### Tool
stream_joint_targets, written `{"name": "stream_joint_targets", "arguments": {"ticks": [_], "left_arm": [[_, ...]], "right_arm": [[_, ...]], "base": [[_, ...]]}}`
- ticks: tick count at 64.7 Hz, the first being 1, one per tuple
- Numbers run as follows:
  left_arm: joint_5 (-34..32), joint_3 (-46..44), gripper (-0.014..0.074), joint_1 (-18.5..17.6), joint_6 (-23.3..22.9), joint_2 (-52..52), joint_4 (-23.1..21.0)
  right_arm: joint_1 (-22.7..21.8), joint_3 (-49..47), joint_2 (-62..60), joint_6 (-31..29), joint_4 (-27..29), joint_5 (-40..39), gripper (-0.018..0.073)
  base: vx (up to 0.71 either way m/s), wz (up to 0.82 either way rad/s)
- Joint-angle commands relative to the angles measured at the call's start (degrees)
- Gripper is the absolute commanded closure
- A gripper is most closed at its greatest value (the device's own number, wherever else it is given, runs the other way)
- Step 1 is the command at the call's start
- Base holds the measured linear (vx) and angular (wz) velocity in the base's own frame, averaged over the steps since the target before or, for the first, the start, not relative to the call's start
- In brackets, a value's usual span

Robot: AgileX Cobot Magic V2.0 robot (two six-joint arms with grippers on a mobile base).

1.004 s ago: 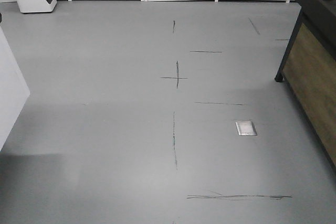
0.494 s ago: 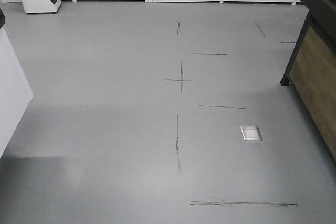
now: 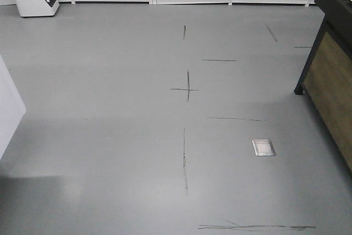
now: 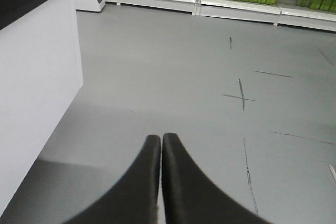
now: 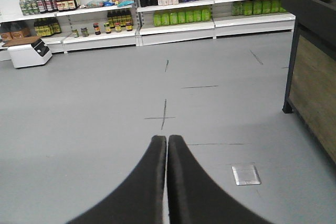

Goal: Pick three apples into basket with both arms

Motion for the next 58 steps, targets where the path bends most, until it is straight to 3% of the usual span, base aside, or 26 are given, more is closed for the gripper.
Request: {"name": "stream_joint_targets", "arguments": {"ticks": [1,58], "left_arm": [[-3.9,0.5,0.0603,-0.3,-0.6,-0.3,-0.3],[-3.9,0.5,0.0603,-0.3,-0.6,-0.3,-0.3]], "right_arm": [[-0.4,0.3,-0.2,0.0,-0.1,-4.1,0.0568],[-0.4,0.3,-0.2,0.0,-0.1,-4.1,0.0568]], "base": [[0.14,-0.05],[0.15,-0.11]]}}
